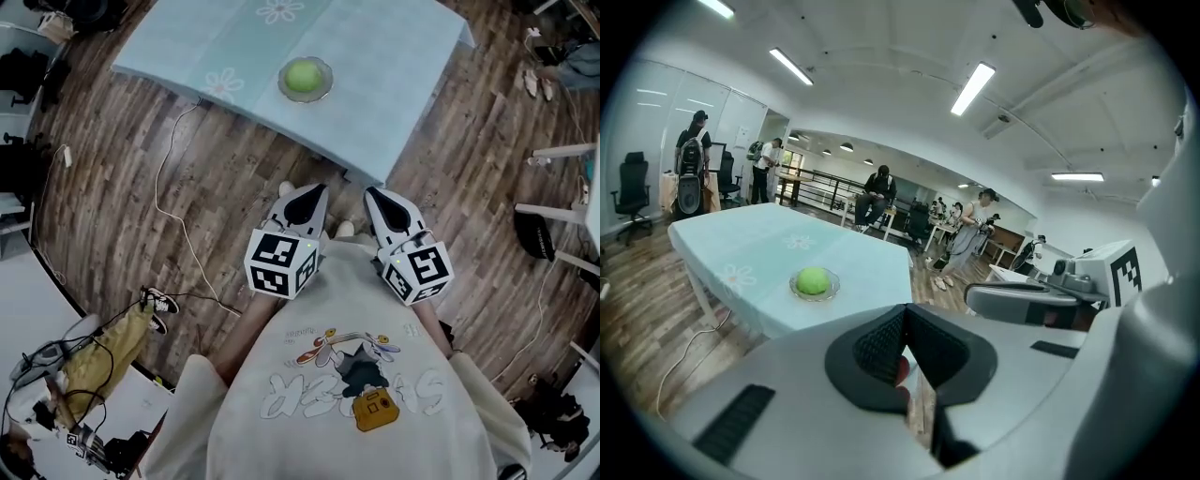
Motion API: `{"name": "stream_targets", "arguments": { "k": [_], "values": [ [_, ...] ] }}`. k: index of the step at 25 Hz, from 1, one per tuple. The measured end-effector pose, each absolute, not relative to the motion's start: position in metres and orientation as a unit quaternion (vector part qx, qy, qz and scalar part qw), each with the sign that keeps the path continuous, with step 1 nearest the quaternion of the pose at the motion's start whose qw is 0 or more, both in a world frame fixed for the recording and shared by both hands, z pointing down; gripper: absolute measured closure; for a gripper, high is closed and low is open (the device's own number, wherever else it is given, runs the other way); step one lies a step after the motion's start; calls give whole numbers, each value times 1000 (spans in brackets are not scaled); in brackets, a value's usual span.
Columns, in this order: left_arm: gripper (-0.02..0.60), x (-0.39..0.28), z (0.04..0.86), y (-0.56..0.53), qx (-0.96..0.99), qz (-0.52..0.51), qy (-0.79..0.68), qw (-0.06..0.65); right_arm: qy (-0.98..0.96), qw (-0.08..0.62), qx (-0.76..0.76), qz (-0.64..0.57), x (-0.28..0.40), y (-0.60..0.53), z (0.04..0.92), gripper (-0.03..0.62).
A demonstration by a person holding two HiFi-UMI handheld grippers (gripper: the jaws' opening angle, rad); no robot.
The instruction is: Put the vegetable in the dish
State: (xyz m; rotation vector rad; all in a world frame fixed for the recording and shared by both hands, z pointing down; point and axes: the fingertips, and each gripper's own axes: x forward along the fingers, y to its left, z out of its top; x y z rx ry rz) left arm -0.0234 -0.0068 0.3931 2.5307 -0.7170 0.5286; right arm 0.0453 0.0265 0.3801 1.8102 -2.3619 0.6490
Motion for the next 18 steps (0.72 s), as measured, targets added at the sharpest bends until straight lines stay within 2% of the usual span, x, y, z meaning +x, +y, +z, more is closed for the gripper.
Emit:
{"name": "stream_targets", "arguments": {
  "k": [8,18],
  "values": [
    [574,-6,397,49,917,193,-263,231,-795,56,570,200,47,80,378,572],
    [574,28,394,88,922,209,-243,217,-770,41,598,219,91,123,382,571]
  ]
}}
